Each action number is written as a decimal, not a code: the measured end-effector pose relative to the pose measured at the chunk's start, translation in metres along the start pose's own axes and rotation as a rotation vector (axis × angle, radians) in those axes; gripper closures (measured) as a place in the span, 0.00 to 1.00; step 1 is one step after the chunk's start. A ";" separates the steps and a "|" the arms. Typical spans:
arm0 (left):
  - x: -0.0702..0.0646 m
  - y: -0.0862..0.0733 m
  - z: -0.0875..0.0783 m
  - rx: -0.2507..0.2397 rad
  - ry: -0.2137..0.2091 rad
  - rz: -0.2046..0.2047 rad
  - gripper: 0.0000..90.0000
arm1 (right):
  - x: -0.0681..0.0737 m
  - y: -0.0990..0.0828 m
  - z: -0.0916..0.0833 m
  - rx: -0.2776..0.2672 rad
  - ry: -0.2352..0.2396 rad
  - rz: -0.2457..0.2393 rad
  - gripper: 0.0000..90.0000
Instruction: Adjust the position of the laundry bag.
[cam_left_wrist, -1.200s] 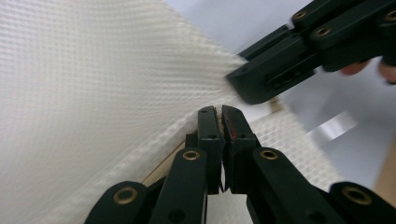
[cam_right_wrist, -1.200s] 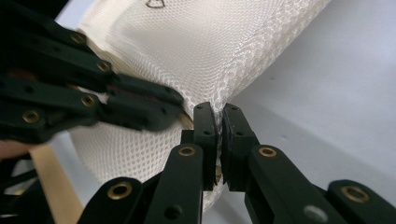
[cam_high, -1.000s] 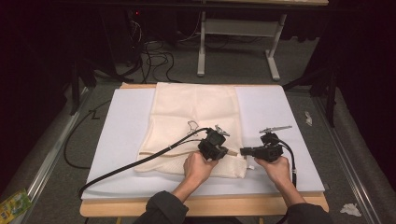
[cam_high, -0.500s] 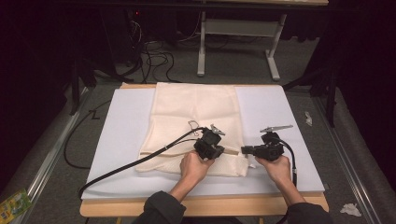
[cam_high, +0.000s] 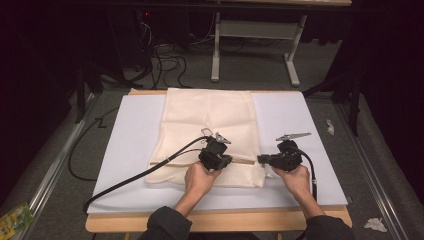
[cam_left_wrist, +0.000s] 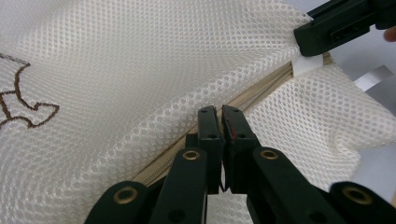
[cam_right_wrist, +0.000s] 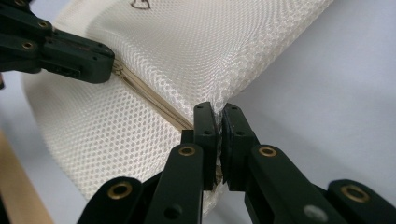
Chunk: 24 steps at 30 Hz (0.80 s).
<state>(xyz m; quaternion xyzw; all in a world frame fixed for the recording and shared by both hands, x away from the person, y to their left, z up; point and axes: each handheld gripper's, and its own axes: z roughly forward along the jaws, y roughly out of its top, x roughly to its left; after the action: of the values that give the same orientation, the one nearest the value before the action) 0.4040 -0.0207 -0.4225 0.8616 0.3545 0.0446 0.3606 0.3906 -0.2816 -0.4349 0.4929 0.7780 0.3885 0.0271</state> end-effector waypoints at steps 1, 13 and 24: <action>0.001 0.000 -0.002 0.003 0.014 0.005 0.97 | 0.000 0.000 0.000 0.000 0.000 0.000 0.97; 0.014 -0.008 -0.013 -0.008 0.023 -0.020 0.97 | -0.002 0.000 -0.002 -0.005 -0.029 -0.007 0.97; 0.022 -0.013 -0.020 -0.019 0.048 -0.035 0.97 | -0.001 0.001 -0.003 -0.004 -0.041 -0.004 0.97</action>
<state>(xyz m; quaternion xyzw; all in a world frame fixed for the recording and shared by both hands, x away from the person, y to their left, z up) 0.4056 0.0116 -0.4202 0.8505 0.3775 0.0625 0.3609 0.3905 -0.2842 -0.4331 0.4991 0.7776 0.3797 0.0449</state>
